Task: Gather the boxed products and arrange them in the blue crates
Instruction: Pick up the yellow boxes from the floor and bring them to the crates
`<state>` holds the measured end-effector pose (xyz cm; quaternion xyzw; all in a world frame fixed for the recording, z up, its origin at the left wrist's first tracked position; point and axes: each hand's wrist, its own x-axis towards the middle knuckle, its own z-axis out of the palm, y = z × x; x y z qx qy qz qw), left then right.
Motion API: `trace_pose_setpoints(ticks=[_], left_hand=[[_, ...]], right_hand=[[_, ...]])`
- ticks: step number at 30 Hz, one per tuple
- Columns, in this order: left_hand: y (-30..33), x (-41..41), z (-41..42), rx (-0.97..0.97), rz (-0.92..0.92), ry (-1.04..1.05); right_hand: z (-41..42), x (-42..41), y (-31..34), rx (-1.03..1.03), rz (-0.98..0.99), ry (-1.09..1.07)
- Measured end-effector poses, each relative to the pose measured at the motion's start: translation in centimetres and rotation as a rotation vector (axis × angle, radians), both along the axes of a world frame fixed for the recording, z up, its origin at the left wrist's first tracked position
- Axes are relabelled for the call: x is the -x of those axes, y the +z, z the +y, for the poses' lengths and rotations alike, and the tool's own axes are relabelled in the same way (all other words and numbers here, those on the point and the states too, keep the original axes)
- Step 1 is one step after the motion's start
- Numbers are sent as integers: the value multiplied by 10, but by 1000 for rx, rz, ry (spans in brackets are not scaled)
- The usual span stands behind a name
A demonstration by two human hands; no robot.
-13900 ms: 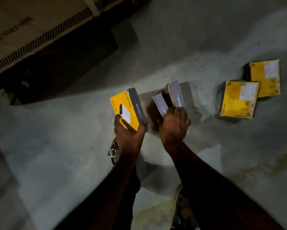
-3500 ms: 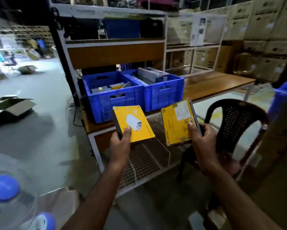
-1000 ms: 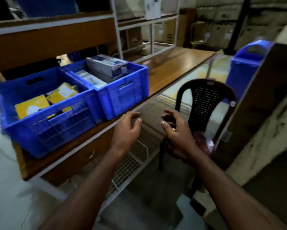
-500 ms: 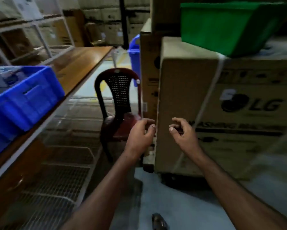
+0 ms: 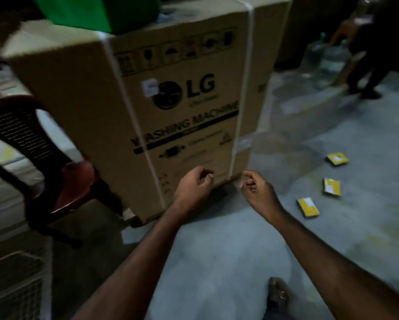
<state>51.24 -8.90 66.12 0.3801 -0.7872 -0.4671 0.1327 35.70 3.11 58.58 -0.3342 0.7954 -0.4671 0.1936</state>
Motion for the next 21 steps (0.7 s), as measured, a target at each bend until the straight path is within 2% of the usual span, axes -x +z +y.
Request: trace_pose_setpoints(ticks=[9,14,21], left_hand=[[-63,233,122,-113,-97,-235],[-94,333,191,-210,-145,-306],[-131,446,210,-298,-241,-346]], right_hand=[[159,170,-59,-94,-64,-244],[244,260,-75,-223,-104,-346],[275,380,-105,-276,-163,-395]])
